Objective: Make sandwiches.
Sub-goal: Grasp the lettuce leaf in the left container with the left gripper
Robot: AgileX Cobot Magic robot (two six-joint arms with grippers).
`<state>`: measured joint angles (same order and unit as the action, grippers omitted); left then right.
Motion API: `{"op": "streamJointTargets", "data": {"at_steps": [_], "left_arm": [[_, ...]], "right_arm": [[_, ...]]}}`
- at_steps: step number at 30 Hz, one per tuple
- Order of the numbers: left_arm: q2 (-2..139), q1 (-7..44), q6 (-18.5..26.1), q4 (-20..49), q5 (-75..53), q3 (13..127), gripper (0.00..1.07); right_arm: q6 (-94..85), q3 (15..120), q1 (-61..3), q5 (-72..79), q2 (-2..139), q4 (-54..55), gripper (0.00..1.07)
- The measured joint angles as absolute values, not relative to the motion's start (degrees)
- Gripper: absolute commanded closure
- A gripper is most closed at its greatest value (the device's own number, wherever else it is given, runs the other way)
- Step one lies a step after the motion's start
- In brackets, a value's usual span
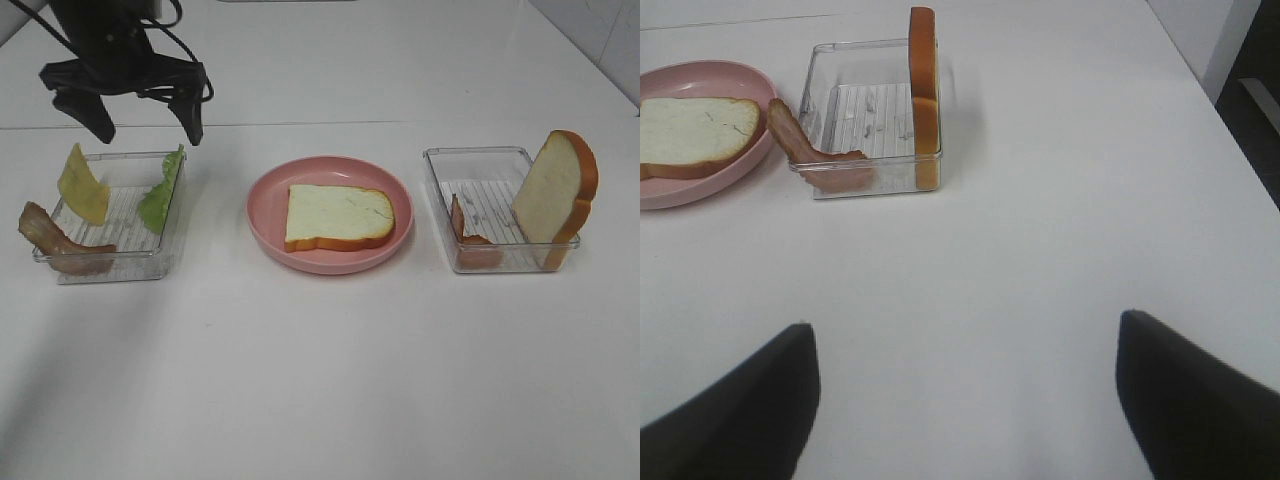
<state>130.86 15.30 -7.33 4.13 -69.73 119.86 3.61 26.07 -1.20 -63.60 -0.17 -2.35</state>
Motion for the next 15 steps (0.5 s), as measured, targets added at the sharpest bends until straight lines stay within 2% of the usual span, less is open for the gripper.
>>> {"op": "streamJointTargets", "data": {"at_steps": [4, 10, 12, 13, 14, 15], "left_arm": [[136.5, 16.0, -8.0, 4.3, -69.7, 124.9, 0.08], [139.1, 16.0, -8.3, 3.8, -69.7, 125.8, 0.09], [139.4, 16.0, -8.4, 3.0, -69.7, 125.8, 0.11], [139.5, 16.0, -8.4, 2.5, -69.7, 125.8, 0.13], [139.5, 16.0, -8.2, 2.3, -69.7, 125.8, 0.21], [139.5, 16.0, -8.2, 2.3, -69.7, 125.8, 0.21]], "right_arm": [[3.6, 26.1, -1.2, -63.6, -0.2, -2.3, 0.31], [3.6, 26.1, -1.2, -63.6, -0.2, -2.3, 0.31], [3.6, 26.1, -1.2, -63.6, -0.2, -2.3, 0.31], [3.6, 26.1, -1.2, -63.6, -0.2, -2.3, 0.31], [3.6, 26.1, -1.2, -63.6, -0.2, -2.3, 0.31], [3.6, 26.1, -1.2, -63.6, -0.2, -2.3, 0.31]]}}
